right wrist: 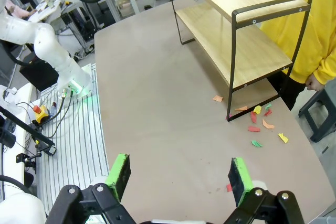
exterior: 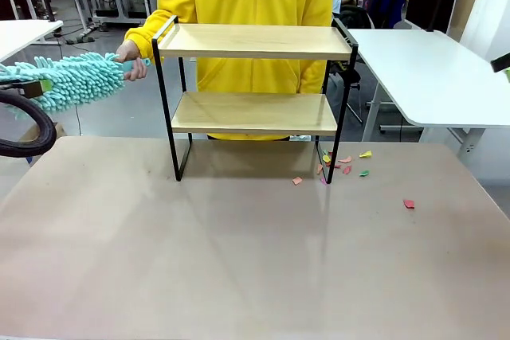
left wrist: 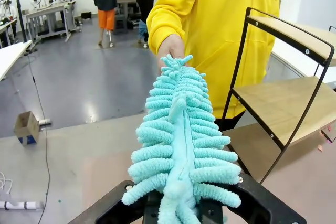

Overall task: Clean the shelf.
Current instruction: Hand the Duster back to the human.

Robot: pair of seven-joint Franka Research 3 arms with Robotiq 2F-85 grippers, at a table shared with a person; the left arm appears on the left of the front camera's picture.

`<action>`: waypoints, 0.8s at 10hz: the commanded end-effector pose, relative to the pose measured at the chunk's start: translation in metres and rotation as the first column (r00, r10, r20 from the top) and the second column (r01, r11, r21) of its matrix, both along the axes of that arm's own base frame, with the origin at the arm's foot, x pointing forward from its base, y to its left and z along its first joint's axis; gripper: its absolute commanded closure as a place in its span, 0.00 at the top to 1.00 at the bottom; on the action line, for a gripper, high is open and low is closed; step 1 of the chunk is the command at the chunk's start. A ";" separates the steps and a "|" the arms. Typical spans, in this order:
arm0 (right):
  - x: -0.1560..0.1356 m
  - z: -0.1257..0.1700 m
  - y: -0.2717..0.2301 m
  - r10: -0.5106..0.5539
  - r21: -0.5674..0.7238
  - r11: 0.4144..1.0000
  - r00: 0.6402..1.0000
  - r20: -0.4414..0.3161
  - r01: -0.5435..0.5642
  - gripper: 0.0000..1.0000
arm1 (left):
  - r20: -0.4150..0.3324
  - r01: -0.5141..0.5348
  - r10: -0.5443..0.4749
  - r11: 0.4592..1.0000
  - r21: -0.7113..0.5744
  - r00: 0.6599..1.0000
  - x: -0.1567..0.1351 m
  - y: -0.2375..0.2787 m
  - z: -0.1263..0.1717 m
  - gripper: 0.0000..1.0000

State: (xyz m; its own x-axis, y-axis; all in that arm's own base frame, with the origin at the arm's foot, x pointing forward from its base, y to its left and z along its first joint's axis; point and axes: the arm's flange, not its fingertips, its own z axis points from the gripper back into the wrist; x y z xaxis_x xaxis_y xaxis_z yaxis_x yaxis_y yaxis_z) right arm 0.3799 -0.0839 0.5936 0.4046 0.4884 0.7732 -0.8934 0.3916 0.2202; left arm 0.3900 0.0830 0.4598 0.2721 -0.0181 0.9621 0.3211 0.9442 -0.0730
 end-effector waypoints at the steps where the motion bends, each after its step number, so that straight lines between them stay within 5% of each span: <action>1: 0.000 0.001 0.000 -0.002 0.006 1.000 1.000 -0.001 0.002 1.00 | 0.002 0.006 -0.006 1.000 -0.006 1.000 0.001 0.002 0.004 0.17; 2: 0.000 0.001 0.000 -0.002 0.006 1.000 1.000 -0.001 0.002 1.00 | 0.000 0.000 0.000 1.000 0.000 1.000 0.000 0.000 0.000 0.74; 3: 0.000 0.001 0.000 -0.002 0.006 1.000 1.000 -0.001 0.002 1.00 | 0.006 -0.022 0.022 1.000 -0.017 1.000 -0.002 0.002 0.007 0.74; 4: 0.000 0.001 0.000 -0.002 0.006 1.000 1.000 -0.001 0.002 1.00 | 0.013 -0.032 0.032 0.999 -0.024 0.999 -0.004 0.006 0.015 1.00; 5: 0.000 0.001 0.000 -0.002 0.006 1.000 1.000 -0.001 0.002 1.00 | -0.005 -0.032 0.032 0.999 -0.038 0.999 -0.006 0.009 0.023 0.78; 6: 0.000 0.001 0.000 -0.002 0.006 1.000 1.000 -0.001 0.002 1.00 | -0.021 -0.022 0.021 0.999 -0.047 1.000 -0.009 0.013 0.033 1.00; 8: 0.000 0.001 0.000 -0.002 0.006 1.000 1.000 -0.001 0.002 1.00 | -0.040 -0.016 0.012 0.995 -0.101 0.999 -0.016 0.025 0.063 1.00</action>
